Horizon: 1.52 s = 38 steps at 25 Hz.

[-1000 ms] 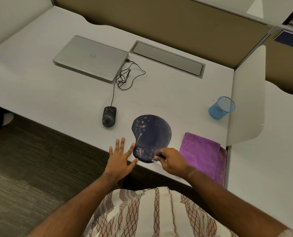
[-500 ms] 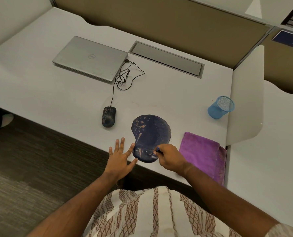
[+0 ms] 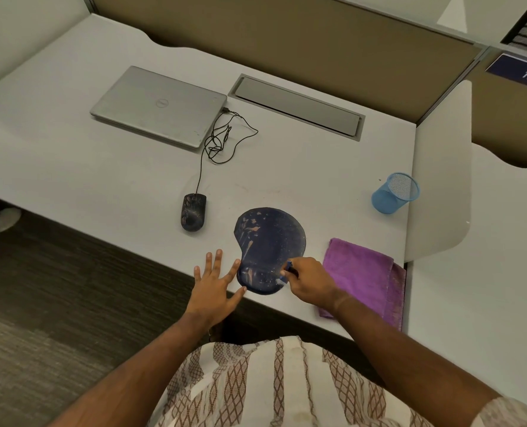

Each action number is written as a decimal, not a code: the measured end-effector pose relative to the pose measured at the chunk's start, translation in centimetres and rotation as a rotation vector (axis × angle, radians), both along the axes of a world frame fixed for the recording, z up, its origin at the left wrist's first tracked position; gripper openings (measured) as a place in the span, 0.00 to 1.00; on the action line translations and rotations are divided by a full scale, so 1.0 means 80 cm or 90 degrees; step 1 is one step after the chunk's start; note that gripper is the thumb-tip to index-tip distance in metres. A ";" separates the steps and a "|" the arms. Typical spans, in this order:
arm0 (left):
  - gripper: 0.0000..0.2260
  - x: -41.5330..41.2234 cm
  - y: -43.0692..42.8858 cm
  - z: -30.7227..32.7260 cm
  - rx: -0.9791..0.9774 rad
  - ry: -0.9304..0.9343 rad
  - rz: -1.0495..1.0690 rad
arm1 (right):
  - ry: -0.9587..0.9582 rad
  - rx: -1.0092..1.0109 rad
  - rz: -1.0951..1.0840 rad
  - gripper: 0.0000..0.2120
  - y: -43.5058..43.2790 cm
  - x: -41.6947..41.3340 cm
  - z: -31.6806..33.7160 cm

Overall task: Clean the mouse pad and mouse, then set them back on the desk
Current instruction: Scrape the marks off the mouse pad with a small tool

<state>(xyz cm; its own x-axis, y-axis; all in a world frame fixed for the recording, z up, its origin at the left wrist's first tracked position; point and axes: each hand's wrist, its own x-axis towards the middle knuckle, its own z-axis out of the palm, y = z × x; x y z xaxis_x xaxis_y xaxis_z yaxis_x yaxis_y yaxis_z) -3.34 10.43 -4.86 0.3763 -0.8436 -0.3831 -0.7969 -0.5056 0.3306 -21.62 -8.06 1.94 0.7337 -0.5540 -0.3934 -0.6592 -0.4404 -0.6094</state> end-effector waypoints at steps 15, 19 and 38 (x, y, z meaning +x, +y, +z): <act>0.38 -0.001 -0.002 -0.003 0.022 -0.015 0.004 | -0.140 0.070 -0.204 0.07 -0.013 0.006 0.003; 0.38 -0.001 -0.002 -0.003 0.021 -0.014 0.006 | -0.081 0.082 -0.184 0.07 0.006 0.024 -0.007; 0.34 -0.003 -0.013 0.006 0.051 -0.012 0.003 | -0.027 0.037 -0.156 0.09 -0.017 -0.030 -0.019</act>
